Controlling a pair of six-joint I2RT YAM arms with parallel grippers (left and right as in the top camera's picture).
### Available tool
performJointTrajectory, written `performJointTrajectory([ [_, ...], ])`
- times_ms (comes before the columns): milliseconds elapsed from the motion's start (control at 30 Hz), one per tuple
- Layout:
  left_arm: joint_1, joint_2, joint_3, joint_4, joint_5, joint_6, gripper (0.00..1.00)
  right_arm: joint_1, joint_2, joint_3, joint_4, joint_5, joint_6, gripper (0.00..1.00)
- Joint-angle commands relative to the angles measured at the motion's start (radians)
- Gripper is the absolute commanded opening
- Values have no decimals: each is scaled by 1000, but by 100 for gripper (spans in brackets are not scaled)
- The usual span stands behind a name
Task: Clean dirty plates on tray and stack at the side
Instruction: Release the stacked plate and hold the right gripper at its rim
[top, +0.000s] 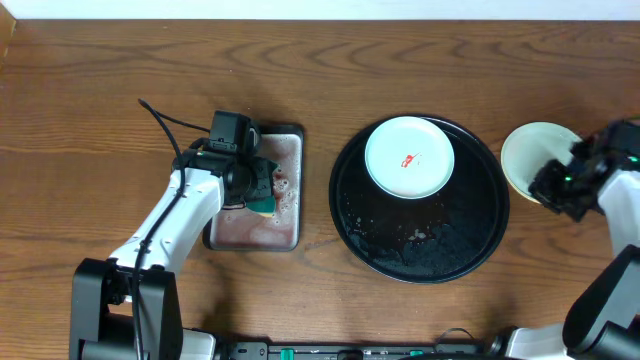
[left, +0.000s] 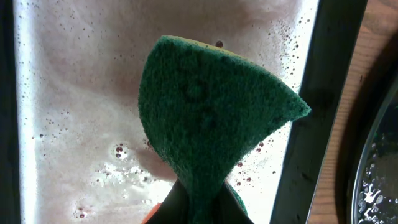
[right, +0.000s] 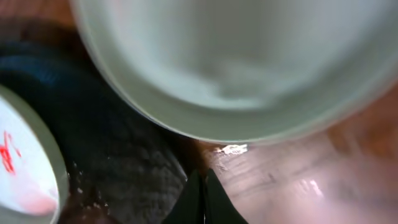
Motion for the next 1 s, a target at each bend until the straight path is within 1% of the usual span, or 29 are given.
performJointTrajectory([
  [0, 2, -6, -6, -7, -13, 17, 8, 68, 5, -61, 40, 10, -175, 1],
  [133, 2, -6, -6, -13, -13, 16, 8, 113, 5, -118, 90, 45, -174, 1],
  [300, 2, -6, -6, -14, -13, 17, 8, 125, 5, -136, 95, 114, -155, 1],
  [533, 2, -6, -6, -14, -13, 16, 8, 125, 5, -133, 106, 46, -161, 3],
  [700, 2, -6, -6, -19, -13, 17, 8, 125, 3, -132, 118, 151, -145, 1],
  [800, 2, -6, -6, -21, -13, 17, 8, 125, 3, -132, 139, 227, -100, 1],
  [967, 2, -6, -6, -21, -13, 17, 8, 125, 3, -135, 167, 230, -96, 1],
])
